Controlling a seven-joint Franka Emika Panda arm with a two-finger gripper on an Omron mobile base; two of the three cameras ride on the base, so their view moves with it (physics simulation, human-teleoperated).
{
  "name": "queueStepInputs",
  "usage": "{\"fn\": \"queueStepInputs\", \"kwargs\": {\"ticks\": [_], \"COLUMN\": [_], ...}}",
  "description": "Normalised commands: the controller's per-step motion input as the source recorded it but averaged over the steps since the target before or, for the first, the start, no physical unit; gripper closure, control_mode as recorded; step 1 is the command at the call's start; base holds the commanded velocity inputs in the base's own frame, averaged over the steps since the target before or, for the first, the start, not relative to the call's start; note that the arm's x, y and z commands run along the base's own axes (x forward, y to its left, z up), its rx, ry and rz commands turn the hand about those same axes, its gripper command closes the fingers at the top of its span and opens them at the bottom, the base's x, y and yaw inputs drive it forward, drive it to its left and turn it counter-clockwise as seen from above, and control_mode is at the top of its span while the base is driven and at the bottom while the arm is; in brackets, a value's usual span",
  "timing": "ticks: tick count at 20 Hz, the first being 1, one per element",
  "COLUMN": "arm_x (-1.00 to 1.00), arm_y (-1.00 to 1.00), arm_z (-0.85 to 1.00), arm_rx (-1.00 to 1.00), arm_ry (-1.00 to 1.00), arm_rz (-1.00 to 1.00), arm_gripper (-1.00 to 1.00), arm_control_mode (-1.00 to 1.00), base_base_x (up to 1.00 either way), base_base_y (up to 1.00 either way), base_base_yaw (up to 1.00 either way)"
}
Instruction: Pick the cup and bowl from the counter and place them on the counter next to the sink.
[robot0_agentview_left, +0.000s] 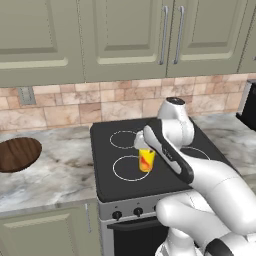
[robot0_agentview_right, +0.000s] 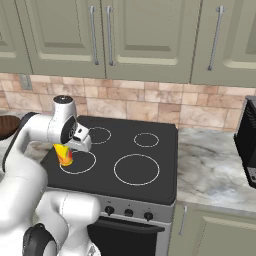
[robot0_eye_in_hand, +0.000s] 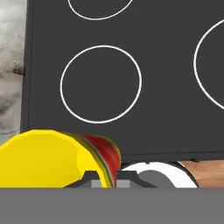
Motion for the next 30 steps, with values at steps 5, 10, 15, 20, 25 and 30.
{"fn": "queueStepInputs", "kwargs": {"ticks": [5, 10, 15, 20, 25, 30], "arm_x": [-0.22, -0.42, -0.61, -0.33, 0.0, 0.0], "arm_y": [-0.52, -0.48, -0.25, -0.09, 0.0, 0.0], "arm_z": [0.21, 0.22, 0.35, 0.03, 0.0, 0.0], "arm_rx": [-0.01, 0.0, 0.0, 0.0, 0.0, 0.0], "arm_ry": [0.01, 0.0, 0.0, -0.03, 0.0, 0.0], "arm_rz": [0.05, 0.05, 0.05, 0.02, 0.0, 0.0], "arm_gripper": [1.0, 1.0, 1.0, 1.0, 1.0, 1.0], "arm_control_mode": [-1.0, -1.0, -1.0, -1.0, -1.0, -1.0], "base_base_x": [0.0, 0.0, 0.0, 0.0, 0.0, 0.0], "base_base_y": [0.0, 0.0, 0.0, 0.0, 0.0, 0.0], "base_base_yaw": [0.0, 0.0, 0.0, 0.0, 0.0, 0.0]}}
